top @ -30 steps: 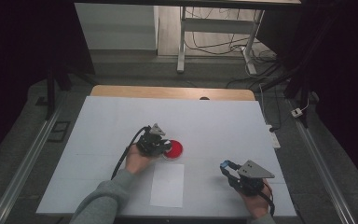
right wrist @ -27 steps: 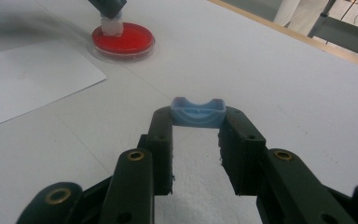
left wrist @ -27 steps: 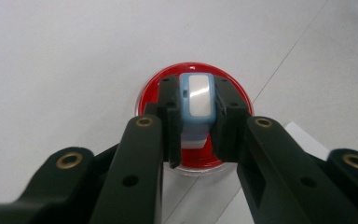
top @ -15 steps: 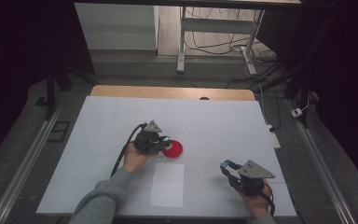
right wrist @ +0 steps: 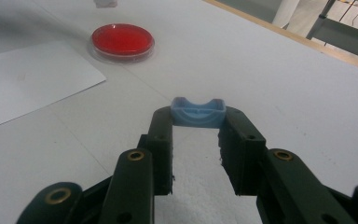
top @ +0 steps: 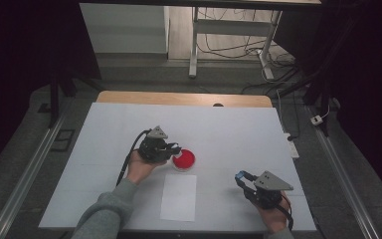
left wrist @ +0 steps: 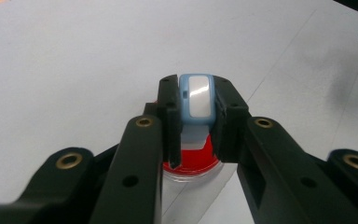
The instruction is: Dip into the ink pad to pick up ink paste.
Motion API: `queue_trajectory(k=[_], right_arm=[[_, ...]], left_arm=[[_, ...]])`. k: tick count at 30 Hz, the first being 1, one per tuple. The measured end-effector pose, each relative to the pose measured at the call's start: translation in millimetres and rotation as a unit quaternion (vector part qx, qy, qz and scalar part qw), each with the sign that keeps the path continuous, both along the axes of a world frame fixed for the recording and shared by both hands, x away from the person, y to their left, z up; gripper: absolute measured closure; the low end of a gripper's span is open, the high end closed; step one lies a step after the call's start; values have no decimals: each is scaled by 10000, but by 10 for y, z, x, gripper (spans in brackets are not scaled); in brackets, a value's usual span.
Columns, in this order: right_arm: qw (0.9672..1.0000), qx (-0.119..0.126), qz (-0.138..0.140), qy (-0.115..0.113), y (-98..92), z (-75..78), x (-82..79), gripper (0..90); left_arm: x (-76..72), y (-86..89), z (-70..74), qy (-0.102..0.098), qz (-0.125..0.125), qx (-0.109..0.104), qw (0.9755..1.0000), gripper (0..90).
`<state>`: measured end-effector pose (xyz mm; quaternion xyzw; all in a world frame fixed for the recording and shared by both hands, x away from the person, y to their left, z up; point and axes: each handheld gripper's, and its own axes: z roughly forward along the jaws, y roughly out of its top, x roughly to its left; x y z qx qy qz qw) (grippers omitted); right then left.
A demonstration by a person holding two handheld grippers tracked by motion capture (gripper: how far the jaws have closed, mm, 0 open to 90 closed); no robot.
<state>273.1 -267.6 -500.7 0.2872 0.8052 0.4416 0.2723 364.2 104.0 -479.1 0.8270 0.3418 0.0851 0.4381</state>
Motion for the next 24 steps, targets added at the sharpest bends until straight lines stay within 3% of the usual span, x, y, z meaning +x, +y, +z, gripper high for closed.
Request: queue_trajectory(k=[24], right_arm=[[10000, 36, 26, 18, -1, -9, 10, 659]], left_arm=[[-176, 162, 187, -87, -219, -245, 9994, 752]])
